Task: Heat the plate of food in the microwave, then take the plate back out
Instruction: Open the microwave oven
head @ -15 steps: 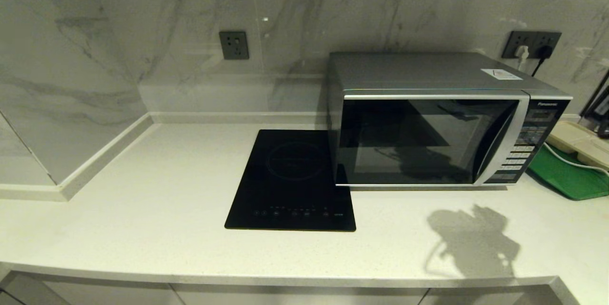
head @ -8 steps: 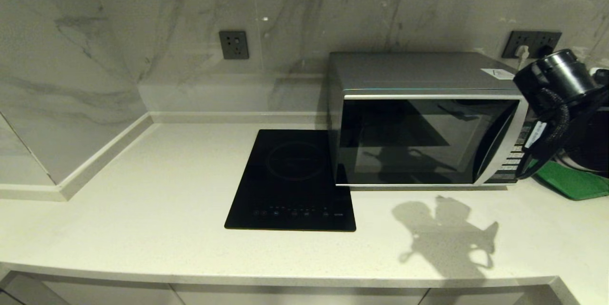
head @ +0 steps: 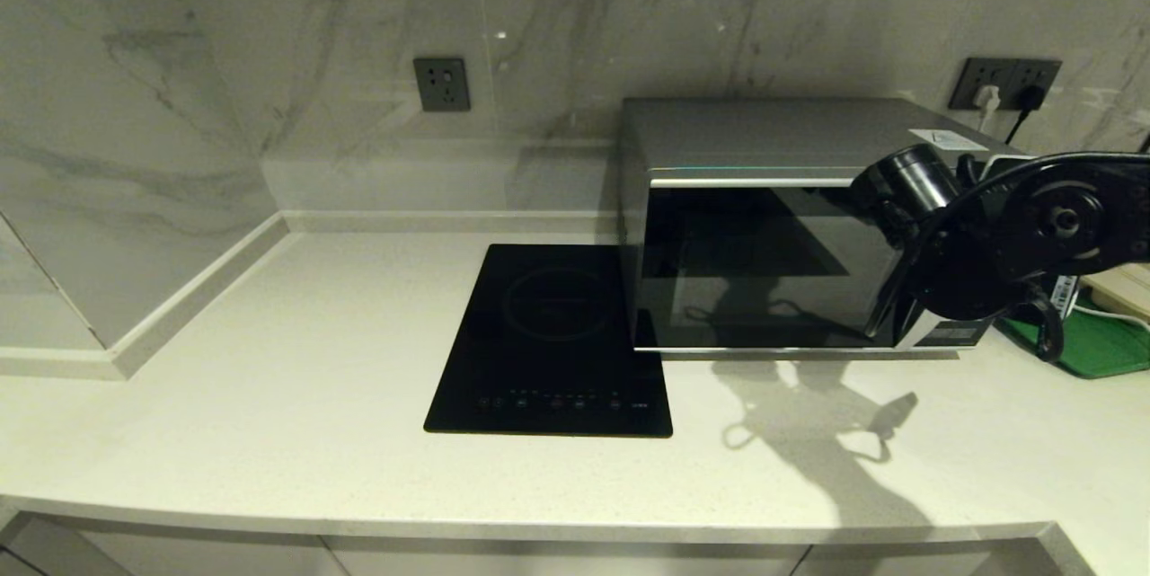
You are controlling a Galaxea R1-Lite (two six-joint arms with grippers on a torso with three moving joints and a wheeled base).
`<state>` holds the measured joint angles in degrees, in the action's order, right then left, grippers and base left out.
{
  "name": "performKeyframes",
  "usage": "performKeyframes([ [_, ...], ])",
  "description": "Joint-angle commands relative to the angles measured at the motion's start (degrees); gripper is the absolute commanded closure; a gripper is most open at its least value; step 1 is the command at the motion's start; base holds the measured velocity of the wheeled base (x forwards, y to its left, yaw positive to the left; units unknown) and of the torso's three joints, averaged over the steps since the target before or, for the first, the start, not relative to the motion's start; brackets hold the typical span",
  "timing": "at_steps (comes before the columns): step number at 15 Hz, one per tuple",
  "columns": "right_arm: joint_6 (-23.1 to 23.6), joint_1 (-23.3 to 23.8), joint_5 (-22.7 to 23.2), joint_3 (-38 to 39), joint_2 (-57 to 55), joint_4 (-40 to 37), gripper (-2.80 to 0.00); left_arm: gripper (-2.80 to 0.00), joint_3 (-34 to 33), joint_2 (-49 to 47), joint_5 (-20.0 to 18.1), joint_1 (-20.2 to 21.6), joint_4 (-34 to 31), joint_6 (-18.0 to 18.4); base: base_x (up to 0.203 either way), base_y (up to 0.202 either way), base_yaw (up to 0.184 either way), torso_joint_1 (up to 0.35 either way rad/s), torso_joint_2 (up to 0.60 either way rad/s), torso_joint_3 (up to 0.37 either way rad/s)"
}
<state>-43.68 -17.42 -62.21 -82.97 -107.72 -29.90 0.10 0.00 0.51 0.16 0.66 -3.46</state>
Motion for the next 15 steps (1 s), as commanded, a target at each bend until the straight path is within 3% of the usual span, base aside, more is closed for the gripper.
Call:
performKeyframes([
  [1, -0.29, 0.29, -0.37, -2.29, -4.51, -0.24, -2.8, 0.0, -0.01, 0.0, 0.02, 0.02, 0.04, -0.05, 0.0, 0.0, 0.0, 0.0, 0.0, 0.0],
  [7, -0.35, 4.76, -0.16, -10.17, -11.48, -0.24, -2.8, 0.0, -0.01, 0.0, 0.02, 0.02, 0.04, -0.05, 0.0, 0.0, 0.0, 0.0, 0.0, 0.0],
  [15, -0.35, 7.75, 0.25, -14.15, -14.36, -0.16, -2.8, 0.0, -0.01, 0.0, 0.02, 0.02, 0.04, -0.05, 0.0, 0.0, 0.0, 0.0, 0.0, 0.0],
])
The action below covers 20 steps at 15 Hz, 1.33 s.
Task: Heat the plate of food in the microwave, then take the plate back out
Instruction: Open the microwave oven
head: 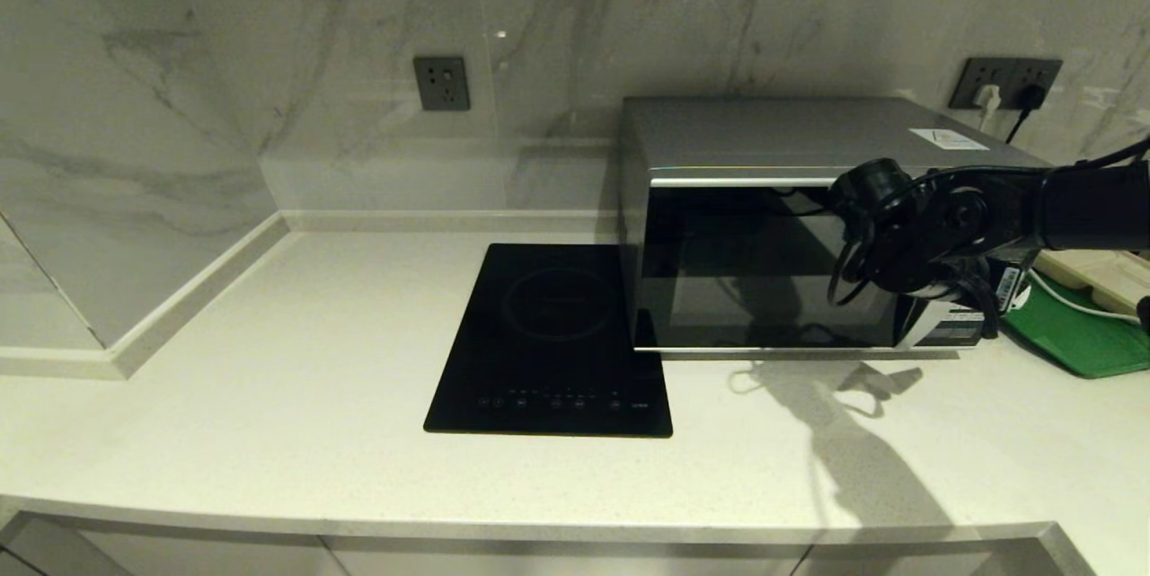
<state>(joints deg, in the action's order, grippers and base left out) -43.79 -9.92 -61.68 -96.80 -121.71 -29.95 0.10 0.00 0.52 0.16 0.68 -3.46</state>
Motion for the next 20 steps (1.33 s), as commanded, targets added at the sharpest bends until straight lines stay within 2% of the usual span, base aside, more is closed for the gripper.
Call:
performKeyframes([
  [1, -0.24, 0.4, -0.19, -0.41, -0.28, -0.11, -2.8, 0.0, -0.01, 0.0, 0.0, 0.02, 0.02, -0.05, 0.0, 0.0, 0.0, 0.0, 0.0, 0.0],
  [11, -2.94, 2.62, -0.19, 0.58, 0.8, -0.28, -2.8, 0.0, -0.01, 0.0, 0.0, 0.02, 0.02, -0.05, 0.0, 0.0, 0.0, 0.0, 0.0, 0.0],
  [20, -5.04, 2.62, -0.37, 5.15, 3.79, -0.15, -2.8, 0.0, -0.01, 0.0, 0.0, 0.02, 0.02, -0.05, 0.0, 0.0, 0.0, 0.0, 0.0, 0.0],
])
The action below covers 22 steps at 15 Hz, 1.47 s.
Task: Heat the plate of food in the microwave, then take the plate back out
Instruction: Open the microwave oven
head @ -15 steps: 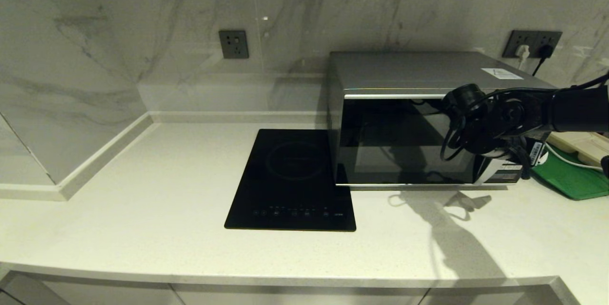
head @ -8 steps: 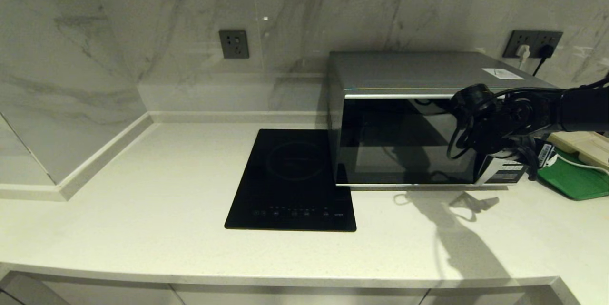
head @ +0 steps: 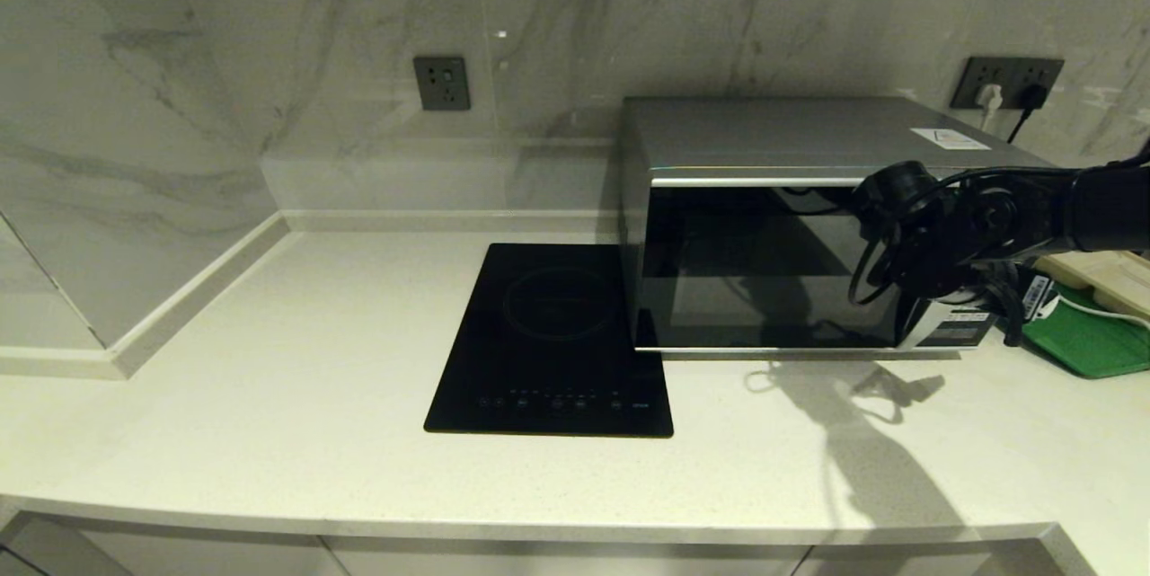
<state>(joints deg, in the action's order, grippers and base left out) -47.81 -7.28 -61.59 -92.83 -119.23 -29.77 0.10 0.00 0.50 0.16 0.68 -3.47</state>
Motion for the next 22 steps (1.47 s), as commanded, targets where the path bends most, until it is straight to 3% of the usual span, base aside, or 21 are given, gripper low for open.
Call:
performKeyframes([
  [1, -2.28, -0.02, -0.46, 1.75, 1.45, -0.45, -2.8, 0.0, -0.01, 0.0, 0.03, 0.02, 0.02, -0.04, 0.0, 0.0, 0.0, 0.0, 0.0, 0.0],
  [17, -4.84, -0.52, 0.19, 7.05, 3.85, -0.29, -2.8, 0.0, -0.01, 0.0, 0.03, 0.02, 0.02, -0.04, 0.0, 0.0, 0.0, 0.0, 0.0, 0.0],
  [19, -4.81, -2.54, 3.65, 7.76, 4.59, -0.29, -2.8, 0.0, -0.01, 0.0, 0.03, 0.02, 0.02, -0.04, 0.0, 0.0, 0.0, 0.0, 0.0, 0.0],
  [22, -4.55, -9.47, 8.8, 11.63, 12.02, -0.42, -2.8, 0.0, -0.01, 0.0, 0.03, 0.02, 0.02, -0.04, 0.0, 0.0, 0.0, 0.0, 0.0, 0.0],
])
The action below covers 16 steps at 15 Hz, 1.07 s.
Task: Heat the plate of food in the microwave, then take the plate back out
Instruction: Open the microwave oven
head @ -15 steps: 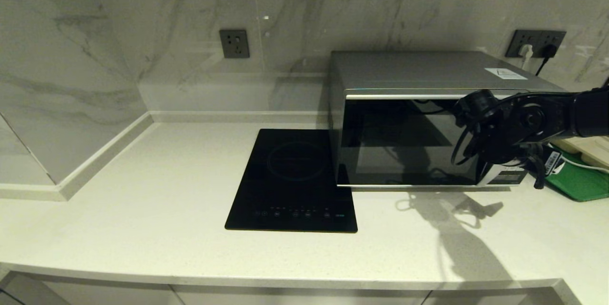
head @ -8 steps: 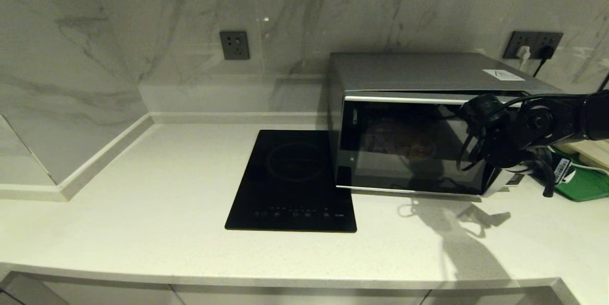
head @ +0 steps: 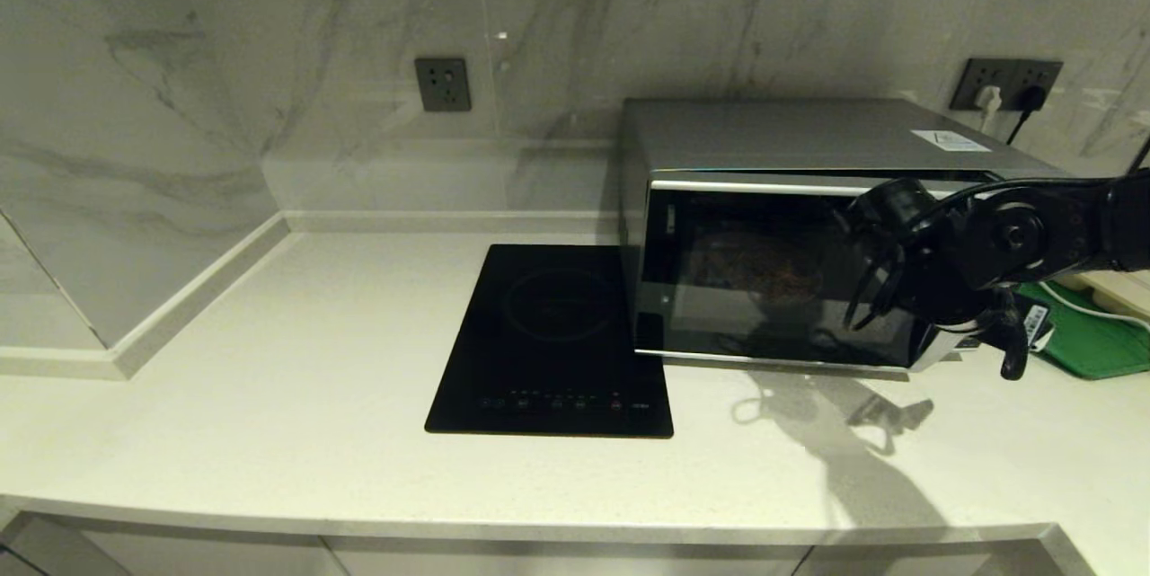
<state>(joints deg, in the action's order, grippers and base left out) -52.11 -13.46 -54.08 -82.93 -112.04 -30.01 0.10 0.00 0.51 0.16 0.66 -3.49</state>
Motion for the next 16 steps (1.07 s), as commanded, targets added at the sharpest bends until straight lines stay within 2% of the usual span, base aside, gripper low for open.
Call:
performKeyframes([
  [1, 0.06, -6.24, 3.97, 3.01, 8.62, -0.41, -2.8, 0.0, -0.01, 0.0, 0.02, 0.02, 0.04, -0.03, 0.0, 0.0, 0.0, 0.0, 0.0, 0.0],
  [2, 0.67, -8.95, 7.33, 4.04, 12.73, -0.84, 0.0, 0.0, -0.01, 0.0, 0.02, 0.02, 0.04, -0.03, 0.0, 0.0, 0.0, 0.0, 0.0, 0.0],
  [5, 4.59, -15.15, 21.32, 5.04, 26.44, -2.35, 0.0, 0.0, -0.01, 0.0, 0.02, 0.02, 0.04, -0.03, 0.0, 0.0, 0.0, 0.0, 0.0, 0.0],
  [6, 6.73, -15.86, 27.57, 4.19, 29.75, -3.0, 0.0, 0.0, -0.01, 0.0, 0.02, 0.02, 0.04, -0.03, 0.0, 0.0, 0.0, 0.0, 0.0, 0.0],
  [7, 8.63, -15.07, 31.51, 1.72, 31.12, -4.04, 0.0, 0.0, -0.01, 0.0, 0.02, 0.02, 0.04, -0.03, 0.0, 0.0, 0.0, 0.0, 0.0, 0.0],
  [9, 10.25, -10.38, 34.42, -5.08, 28.99, -5.86, 0.0, 0.0, -0.01, 0.0, 0.02, 0.02, 0.04, -0.03, 0.0, 0.0, 0.0, 0.0, 0.0, 0.0],
  [12, 10.86, -2.26, 35.42, -15.75, 20.49, -8.33, 0.0, 0.0, -0.01, 0.0, 0.02, 0.02, 0.04, -0.03, 0.0, 0.0, 0.0, 0.0, 0.0, 0.0],
  [14, 11.49, 0.59, 35.69, -20.28, 15.35, -8.94, 0.0, 0.0, -0.01, 0.0, 0.02, 0.02, 0.04, -0.03, 0.0, 0.0, 0.0, 0.0, 0.0, 0.0],
  [16, 14.48, 2.8, 36.09, -26.38, 10.15, -9.09, 0.0, 0.0, -0.01, 0.0, 0.02, 0.02, 0.04, -0.03, 0.0, 0.0, 0.0, 0.0, 0.0, 0.0],
])
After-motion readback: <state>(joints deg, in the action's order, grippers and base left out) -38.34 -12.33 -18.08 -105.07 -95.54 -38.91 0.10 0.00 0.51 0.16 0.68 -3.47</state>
